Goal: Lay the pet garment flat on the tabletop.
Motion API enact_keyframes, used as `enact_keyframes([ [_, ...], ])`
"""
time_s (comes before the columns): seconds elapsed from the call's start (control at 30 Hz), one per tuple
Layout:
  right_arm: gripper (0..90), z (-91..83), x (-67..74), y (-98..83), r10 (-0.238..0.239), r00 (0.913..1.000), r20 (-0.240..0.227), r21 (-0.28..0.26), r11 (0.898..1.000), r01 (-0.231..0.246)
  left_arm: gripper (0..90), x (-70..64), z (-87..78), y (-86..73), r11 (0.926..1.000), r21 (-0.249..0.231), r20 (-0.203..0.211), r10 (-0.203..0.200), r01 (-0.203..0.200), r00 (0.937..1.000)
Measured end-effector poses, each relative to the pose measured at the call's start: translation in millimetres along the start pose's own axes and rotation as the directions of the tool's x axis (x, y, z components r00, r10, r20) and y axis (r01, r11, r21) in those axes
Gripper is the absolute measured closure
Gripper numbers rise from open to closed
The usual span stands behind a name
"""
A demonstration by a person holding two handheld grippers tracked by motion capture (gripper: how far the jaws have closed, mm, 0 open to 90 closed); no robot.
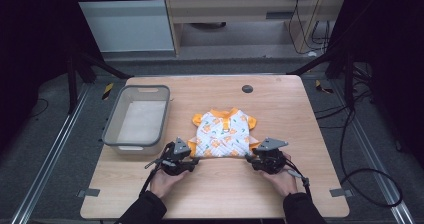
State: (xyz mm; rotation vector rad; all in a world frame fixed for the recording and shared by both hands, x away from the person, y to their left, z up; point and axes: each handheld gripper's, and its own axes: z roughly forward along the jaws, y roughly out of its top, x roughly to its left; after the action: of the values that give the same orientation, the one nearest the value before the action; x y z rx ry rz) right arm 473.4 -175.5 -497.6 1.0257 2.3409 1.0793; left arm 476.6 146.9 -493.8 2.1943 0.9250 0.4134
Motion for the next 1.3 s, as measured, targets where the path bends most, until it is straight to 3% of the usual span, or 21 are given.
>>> enact_keyframes([
  [0.1, 67.3, 0.6, 0.6, 0.8, -0.005, 1.0000, 0.003, 0.010, 1.000, 0.005, 61.0, -1.4, 2.1, 1.3, 0.9998, 0.017, -0.018, 0.010, -0.010, 0.9998],
  [0.27, 77.2, 1.0, 1.8, 1.3, -0.004, 1.0000, -0.003, 0.019, 1.000, 0.004, 73.9, 3.2, 1.7, 1.9, 0.9991, 0.014, 0.015, -0.041, 0.040, 0.9991],
  [0.47, 81.9, -5.8, 3.5, 5.6, -0.001, 0.9999, -0.014, 0.006, 1.000, 0.001, 83.1, 0.6, -2.8, 4.2, 0.9998, 0.003, 0.030, -0.020, 0.020, 0.9994],
  [0.73, 82.6, -21.6, 4.6, 10.5, 0.025, 0.9981, -0.057, -0.035, 0.999, -0.027, 84.0, -3.6, -30.2, 12.6, 0.9968, -0.079, 0.077, -0.010, 0.016, 0.9970],
  [0.77, 82.6, -28.4, 6.2, 11.7, 0.042, 0.9958, -0.082, -0.044, 0.998, -0.046, 84.1, -3.1, -39.6, 12.3, 0.9948, -0.097, 0.095, -0.019, 0.029, 0.9953],
  [0.9, 82.8, -39.5, 10.9, 10.6, 0.048, 0.9916, -0.120, -0.062, 0.997, -0.056, 84.1, -5.3, -54.1, 9.0, 0.9928, -0.111, 0.129, -0.030, 0.045, 0.9911],
  [1.13, 82.8, -72.3, 25.5, 7.6, 0.037, 0.9851, -0.168, -0.110, 0.992, -0.056, 84.1, -20.8, -91.1, 0.2, 0.9899, -0.141, 0.167, 0.004, 0.020, 0.9859],
  [1.2, 82.7, -78.6, 26.9, 10.5, 0.046, 0.9843, -0.171, -0.115, 0.991, -0.066, 84.1, -20.7, -94.9, 2.2, 0.9885, -0.150, 0.173, 0.003, 0.023, 0.9849],
  [1.3, 82.6, -75.0, 21.7, 18.7, 0.068, 0.9839, -0.165, -0.108, 0.990, -0.087, 84.0, -12.3, -88.9, 12.1, 0.9880, -0.150, 0.166, -0.013, 0.038, 0.9860],
])
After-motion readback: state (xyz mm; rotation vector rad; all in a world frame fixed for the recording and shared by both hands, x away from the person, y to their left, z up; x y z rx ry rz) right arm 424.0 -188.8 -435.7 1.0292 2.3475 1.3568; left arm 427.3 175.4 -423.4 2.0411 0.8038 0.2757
